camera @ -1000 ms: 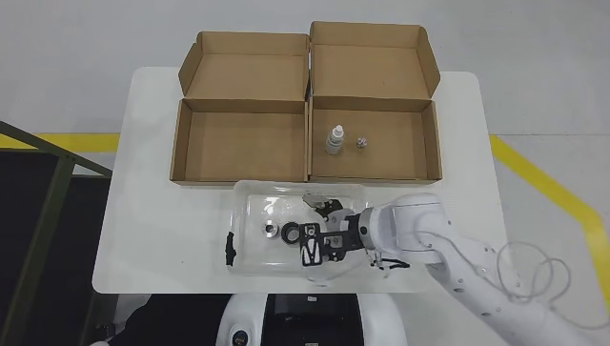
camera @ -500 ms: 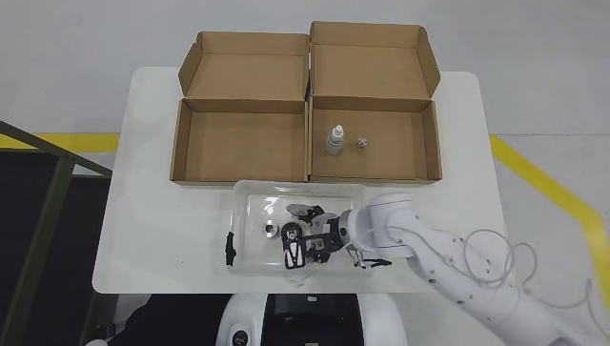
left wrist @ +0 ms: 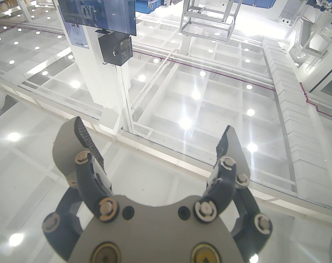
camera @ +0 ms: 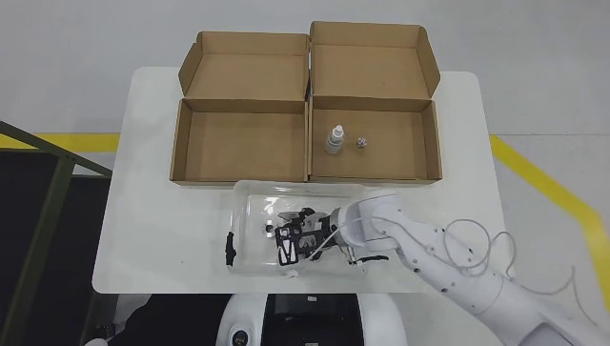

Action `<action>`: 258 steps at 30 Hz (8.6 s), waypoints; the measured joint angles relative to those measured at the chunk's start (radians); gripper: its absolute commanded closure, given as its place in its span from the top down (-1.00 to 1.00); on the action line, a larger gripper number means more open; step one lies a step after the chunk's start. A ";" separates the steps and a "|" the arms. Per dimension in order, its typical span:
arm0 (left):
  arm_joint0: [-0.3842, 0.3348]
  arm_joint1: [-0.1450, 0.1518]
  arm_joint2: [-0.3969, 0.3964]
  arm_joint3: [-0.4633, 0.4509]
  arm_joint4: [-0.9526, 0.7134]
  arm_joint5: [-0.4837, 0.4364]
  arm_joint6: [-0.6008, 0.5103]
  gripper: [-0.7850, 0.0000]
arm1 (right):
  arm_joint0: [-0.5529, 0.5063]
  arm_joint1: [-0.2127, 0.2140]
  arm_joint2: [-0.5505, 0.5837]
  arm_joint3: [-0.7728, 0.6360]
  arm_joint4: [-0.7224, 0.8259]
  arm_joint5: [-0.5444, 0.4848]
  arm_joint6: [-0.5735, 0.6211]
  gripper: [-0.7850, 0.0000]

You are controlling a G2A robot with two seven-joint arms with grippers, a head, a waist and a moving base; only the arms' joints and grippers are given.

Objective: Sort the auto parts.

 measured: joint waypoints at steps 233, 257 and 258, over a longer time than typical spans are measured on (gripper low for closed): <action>0.000 0.000 0.000 0.000 0.000 0.000 0.000 1.00 | -0.039 -0.085 0.256 -0.182 0.097 0.073 0.110 0.96; 0.000 0.000 0.000 0.000 0.000 0.000 0.000 1.00 | -0.117 -0.088 0.126 -0.108 -0.171 0.063 0.015 0.93; 0.000 0.000 0.000 0.000 0.000 0.000 0.000 1.00 | -0.116 -0.089 0.121 -0.102 -0.175 0.063 0.013 0.91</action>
